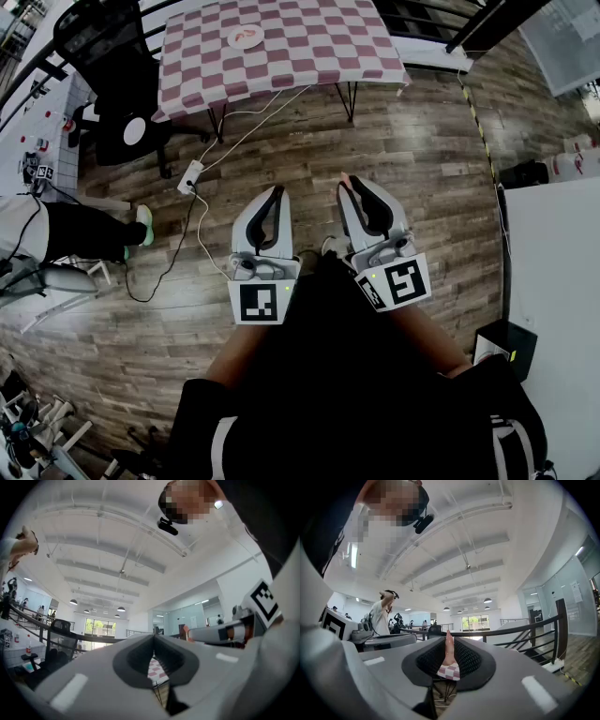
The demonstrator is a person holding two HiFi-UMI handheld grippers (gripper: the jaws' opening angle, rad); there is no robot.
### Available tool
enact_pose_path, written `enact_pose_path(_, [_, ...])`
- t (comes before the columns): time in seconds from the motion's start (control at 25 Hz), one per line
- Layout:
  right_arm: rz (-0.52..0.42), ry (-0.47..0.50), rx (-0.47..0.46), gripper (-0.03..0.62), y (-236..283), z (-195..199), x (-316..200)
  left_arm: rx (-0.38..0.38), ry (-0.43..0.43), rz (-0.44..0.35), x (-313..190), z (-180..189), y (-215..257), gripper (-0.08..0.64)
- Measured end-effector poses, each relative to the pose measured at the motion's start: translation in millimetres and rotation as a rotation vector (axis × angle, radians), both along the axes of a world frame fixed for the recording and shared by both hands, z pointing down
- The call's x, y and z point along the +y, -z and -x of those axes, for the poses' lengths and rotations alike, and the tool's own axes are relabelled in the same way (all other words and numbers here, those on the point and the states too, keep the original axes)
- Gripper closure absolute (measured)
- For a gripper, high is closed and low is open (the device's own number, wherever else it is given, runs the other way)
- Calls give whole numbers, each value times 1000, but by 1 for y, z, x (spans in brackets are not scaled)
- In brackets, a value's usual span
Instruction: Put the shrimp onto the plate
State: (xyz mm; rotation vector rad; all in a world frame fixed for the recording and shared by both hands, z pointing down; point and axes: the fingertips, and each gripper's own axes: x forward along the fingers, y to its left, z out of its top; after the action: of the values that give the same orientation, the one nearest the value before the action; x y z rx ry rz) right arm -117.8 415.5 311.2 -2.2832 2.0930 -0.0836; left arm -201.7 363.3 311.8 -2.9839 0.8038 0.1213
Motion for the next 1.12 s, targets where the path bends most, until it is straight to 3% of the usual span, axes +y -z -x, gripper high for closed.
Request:
enact_pose_path(0.36, [-29,2,-14,532,4,-26,7,30,-9,12,8,-14,-3,552])
enact_pose_path(0.6, [-43,50,-26,532,2,-39,5,30,47,17,2,-19,-3,552])
enact_pose_path(0.76, [-43,87,-27,532,-1,-49,3,76,82,-15,-1,-24,5,552])
enact_pose_path(1.12, [-8,192,-35,532,-20,-75,11,31,168,8,8,-46,-16,552])
